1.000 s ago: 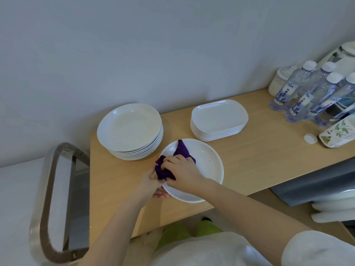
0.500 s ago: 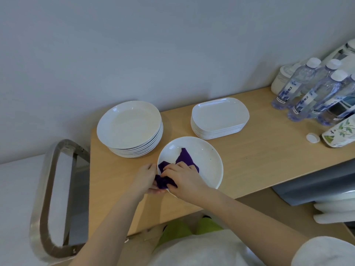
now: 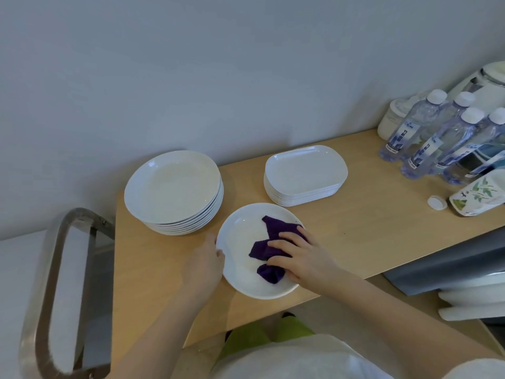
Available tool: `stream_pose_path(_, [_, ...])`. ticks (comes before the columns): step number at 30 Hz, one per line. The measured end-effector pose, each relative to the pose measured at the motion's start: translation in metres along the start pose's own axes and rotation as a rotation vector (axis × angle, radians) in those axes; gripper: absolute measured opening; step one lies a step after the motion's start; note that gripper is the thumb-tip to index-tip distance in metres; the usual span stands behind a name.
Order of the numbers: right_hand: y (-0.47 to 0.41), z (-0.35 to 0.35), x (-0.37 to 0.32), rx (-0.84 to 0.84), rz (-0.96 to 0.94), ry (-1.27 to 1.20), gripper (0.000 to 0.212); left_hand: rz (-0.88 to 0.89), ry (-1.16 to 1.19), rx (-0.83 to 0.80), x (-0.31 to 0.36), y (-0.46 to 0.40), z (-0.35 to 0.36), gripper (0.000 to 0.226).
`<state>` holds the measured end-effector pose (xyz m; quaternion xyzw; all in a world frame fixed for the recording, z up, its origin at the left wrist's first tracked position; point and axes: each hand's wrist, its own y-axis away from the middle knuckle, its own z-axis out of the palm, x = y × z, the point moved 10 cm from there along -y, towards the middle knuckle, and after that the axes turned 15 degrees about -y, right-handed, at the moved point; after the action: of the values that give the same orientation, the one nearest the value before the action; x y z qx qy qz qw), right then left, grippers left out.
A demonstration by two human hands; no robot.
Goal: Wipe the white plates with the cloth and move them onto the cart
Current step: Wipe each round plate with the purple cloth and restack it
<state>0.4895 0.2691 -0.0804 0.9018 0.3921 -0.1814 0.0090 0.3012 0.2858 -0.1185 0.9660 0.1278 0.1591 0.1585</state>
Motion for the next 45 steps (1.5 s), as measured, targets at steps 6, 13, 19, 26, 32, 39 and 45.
stream_pose_path(6, [-0.030,-0.011,0.031,0.098,0.202,0.007,0.034,0.036,-0.064,-0.002,0.007,-0.001,0.003,0.035])
stream_pose_path(13, [-0.077,0.019,0.038,0.127,0.502,-0.324,0.039,0.062,0.003,-0.023,0.006,-0.005,0.006,0.026])
stream_pose_path(19, [-0.097,0.037,-0.005,0.090,0.420,-0.276,0.042,0.090,0.119,-0.008,0.005,-0.009,0.006,0.019])
stream_pose_path(26, [-0.074,0.010,0.039,-0.010,0.508,0.024,0.037,0.031,0.186,-0.055,-0.005,-0.008,0.015,0.009])
stream_pose_path(32, [-0.021,0.012,0.057,-0.123,0.834,0.036,0.039,0.018,0.123,-0.034,-0.005,-0.007,0.014,0.014])
stream_pose_path(39, [-0.031,0.020,0.044,-0.142,0.773,-0.083,0.045,0.045,0.116,-0.003,0.000,-0.004,0.009,0.014])
stream_pose_path(45, [-0.078,0.037,-0.013,-0.199,0.286,-0.005,0.041,0.082,0.175,0.005,0.005,-0.004,0.006,0.010])
